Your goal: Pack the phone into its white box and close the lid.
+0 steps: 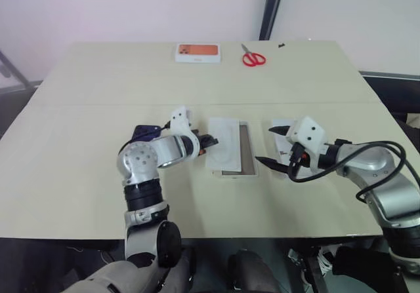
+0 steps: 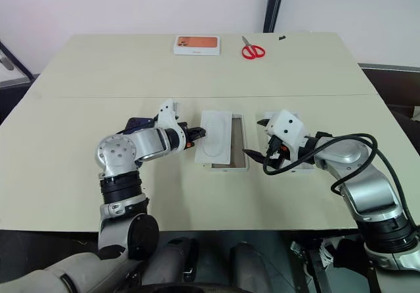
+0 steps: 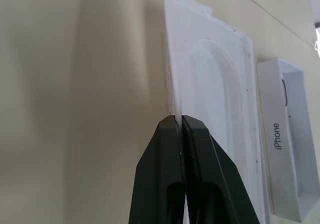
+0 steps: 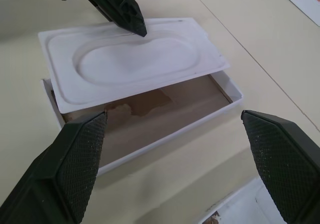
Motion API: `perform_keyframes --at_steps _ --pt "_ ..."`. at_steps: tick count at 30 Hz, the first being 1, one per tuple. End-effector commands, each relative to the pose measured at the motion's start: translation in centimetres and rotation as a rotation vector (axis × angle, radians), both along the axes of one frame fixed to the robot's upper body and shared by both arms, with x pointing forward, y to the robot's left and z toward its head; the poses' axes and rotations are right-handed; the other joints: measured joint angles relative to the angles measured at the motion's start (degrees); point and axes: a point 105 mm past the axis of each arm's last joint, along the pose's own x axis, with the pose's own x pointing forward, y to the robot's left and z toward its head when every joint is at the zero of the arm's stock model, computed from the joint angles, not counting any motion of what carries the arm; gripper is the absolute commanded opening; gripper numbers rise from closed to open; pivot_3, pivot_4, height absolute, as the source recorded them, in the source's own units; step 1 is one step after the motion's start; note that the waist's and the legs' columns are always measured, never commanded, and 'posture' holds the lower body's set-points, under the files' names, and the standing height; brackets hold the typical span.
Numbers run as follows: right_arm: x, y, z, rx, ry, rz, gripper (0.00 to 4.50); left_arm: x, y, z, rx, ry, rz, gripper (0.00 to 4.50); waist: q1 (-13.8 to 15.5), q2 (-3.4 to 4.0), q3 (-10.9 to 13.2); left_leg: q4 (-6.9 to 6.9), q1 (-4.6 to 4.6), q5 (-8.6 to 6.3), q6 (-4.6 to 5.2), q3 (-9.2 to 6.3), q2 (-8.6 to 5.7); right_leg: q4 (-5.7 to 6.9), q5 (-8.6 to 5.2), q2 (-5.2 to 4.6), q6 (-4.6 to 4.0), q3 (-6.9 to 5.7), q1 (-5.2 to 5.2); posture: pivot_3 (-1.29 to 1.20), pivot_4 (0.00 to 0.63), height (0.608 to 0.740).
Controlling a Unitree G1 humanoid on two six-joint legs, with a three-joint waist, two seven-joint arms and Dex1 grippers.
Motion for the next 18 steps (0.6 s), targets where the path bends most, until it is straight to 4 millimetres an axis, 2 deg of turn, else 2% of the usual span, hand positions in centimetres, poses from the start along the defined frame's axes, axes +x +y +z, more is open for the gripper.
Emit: perform_keyframes --at_steps 1,2,5,10,13,16,18 --pt "0.1 -0.2 1.0 0.009 -0.051 -0.007 4.50 -0.8 -3.9 2.1 -0.068 -0.049 -0.118 0.03 -0.1 0.00 0.0 0.00 0.00 0.00 0.00 0.00 0.00 -0.01 0.00 0.00 0.00 0.00 0.01 0.00 0.150 0.740" --pt "0.1 -0.2 1.0 0.011 -0.051 -0.007 4.50 -1.0 -4.1 2.0 -0.069 -0.046 -0.136 0.03 -0.1 0.00 0.0 0.00 0.00 0.00 0.00 0.00 0.00 -0.02 0.00 0.00 0.00 0.00 0.01 0.00 0.150 0.740" --pt "0.2 -0.1 1.0 0.015 -0.053 -0.005 4.50 -1.4 -4.4 1.8 -0.054 -0.046 -0.170 0.91 -0.1 0.00 0.0 -0.01 0.00 0.00 0.00 0.00 0.00 -0.01 0.00 0.00 0.00 0.00 0.00 0.00 0.150 0.740" --pt "0.3 0.4 1.2 0.025 -0.065 0.004 4.50 -1.3 -3.0 2.0 -0.069 -0.065 -0.156 3.36 -0.1 0.00 0.0 -0.01 0.00 0.00 0.00 0.00 0.00 -0.02 0.00 0.00 0.00 0.00 0.00 0.00 0.150 0.740" --pt "0.4 1.2 1.6 0.066 -0.060 0.015 4.50 -1.1 -0.7 3.4 -0.102 -0.149 -0.130 3.36 -0.2 0.00 0.0 -0.01 0.00 0.00 -0.01 0.00 0.00 -0.02 0.00 0.00 0.00 0.00 0.00 0.00 0.150 0.740" --pt "0.7 2.3 1.5 0.058 -0.038 0.028 3.66 -1.5 2.4 4.5 -0.045 -0.287 -0.127 3.44 -0.8 0.04 0.0 -0.08 0.02 0.02 -0.04 -0.01 0.01 0.01 0.00 0.02 0.00 0.02 -0.06 0.00 0.150 0.740" --pt "1.0 3.1 1.4 0.053 -0.023 0.032 2.64 -1.6 4.8 4.2 0.038 -0.346 -0.108 3.44 -1.5 0.07 0.0 -0.18 0.03 0.05 -0.09 0.00 0.02 0.04 0.00 0.04 -0.01 0.04 -0.13 0.00 0.150 0.740"
